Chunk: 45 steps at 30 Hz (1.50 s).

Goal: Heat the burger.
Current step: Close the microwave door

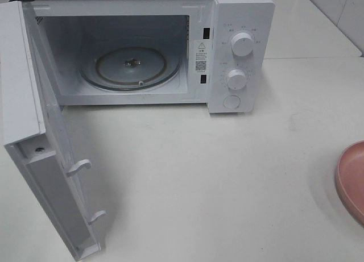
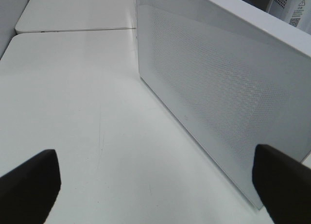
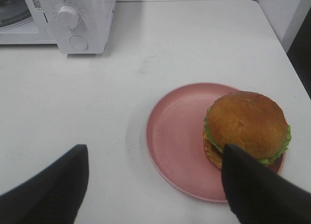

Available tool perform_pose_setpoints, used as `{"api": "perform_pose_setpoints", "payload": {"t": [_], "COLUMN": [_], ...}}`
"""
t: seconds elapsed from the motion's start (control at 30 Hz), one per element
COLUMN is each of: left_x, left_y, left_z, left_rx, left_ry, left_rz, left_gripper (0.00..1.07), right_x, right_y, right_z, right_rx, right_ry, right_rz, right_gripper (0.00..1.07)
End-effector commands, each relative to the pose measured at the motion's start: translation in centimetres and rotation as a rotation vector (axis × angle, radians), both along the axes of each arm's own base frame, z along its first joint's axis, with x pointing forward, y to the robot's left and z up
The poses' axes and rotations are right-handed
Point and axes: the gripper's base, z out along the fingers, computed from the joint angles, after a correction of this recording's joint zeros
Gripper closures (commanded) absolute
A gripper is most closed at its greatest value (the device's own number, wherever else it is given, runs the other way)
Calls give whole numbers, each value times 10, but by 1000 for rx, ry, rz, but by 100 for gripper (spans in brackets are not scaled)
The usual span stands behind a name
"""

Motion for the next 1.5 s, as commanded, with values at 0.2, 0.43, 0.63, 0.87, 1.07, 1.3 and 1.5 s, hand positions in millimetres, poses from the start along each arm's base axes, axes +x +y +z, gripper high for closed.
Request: {"api": "perform_pose_setpoints", "payload": {"t": [0.2,0.43,0.63,0.87,1.07,1.3,1.5], "left_x": [-2,0,18,39,66,94,111], "left_y": [-1,-2,-1,-1,1,5,5], "left_z": [-2,6,16,18,11,-12,-30], "left_rx": [-13,-33,-35,-42,-17,78,99], "left_ry": [-14,-33,-24,13,67,6,-41], "left_rz": [1,-3,12,22,45,54,53], "left_gripper": [6,8,42,90,107,107,107], "right_x": [-3,-3,-3,-3,-3,-3,-3], "right_y": [0,0,0,0,0,0,0], "right_z": [0,0,0,0,0,0,0], "right_rx": [-7,-7,-7,-7,-7,-7,-7], "right_ry": [-37,-37,-37,-37,-37,-37,-37], "right_rz": [1,1,1,1,1,1,1], "right_gripper": [35,35,35,35,35,35,35]}}
